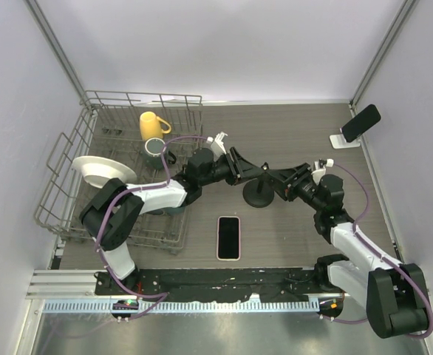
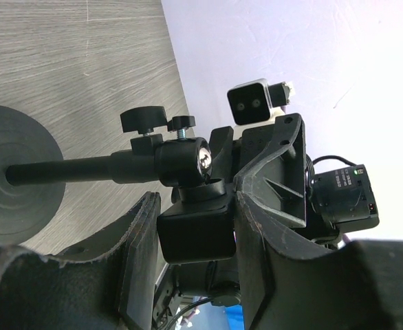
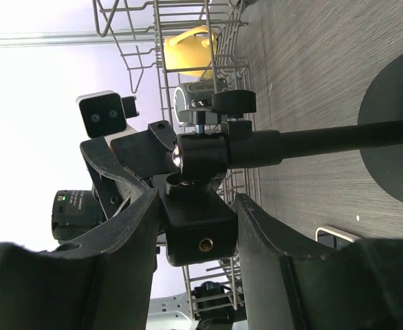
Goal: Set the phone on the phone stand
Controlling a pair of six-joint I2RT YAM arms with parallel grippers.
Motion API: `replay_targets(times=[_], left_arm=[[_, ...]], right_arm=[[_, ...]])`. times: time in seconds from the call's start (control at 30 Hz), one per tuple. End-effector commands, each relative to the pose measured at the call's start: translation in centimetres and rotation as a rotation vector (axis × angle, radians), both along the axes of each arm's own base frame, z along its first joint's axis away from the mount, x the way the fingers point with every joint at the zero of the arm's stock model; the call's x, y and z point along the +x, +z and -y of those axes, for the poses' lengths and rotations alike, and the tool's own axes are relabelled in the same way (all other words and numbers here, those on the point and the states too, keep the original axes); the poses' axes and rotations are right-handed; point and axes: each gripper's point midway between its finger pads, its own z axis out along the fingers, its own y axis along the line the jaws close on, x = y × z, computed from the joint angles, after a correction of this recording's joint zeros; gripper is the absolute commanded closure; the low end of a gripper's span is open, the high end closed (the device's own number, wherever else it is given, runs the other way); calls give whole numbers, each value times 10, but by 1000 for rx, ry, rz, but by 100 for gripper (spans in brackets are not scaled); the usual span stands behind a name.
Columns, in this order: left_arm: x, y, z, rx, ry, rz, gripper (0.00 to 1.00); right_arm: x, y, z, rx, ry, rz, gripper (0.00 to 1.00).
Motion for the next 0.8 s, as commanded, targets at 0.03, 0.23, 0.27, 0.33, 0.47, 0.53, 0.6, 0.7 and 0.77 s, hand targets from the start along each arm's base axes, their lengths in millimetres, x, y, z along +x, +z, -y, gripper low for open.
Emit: replay_targets(times=[0.03,0.23,0.27,0.33,0.47,0.53,0.6,0.7,0.77], left_arm=[[-36,-110,-15,305,-57,-144,100],[-40,-122,-15,329,-60,-155,100],[-40,-123,-15,333,-60,-155,100],[-40,-125,-15,340,-58,-158,100],[-41,-128,-16,350,-57,-161,100],[-41,-128,-17,355,-59,-160,100],[-42,-126,-18,364,-63,-151,100],[-39,-116,-21,378,-51,-116,81],[-33,-97,-23,377,-29,-59,55]], right_arm=[[6,32,-3,-76,48,139,99],[8,55,-2,-115,47,180,99],[8,54,-2,-116,47,176,99],[7,50,-2,-115,49,169,99],[6,48,1,-111,39,168,99],[7,49,2,-121,38,172,99],[7,47,2,-136,42,172,99],[4,42,1,-140,59,166,91],[2,37,1,-141,71,156,77]])
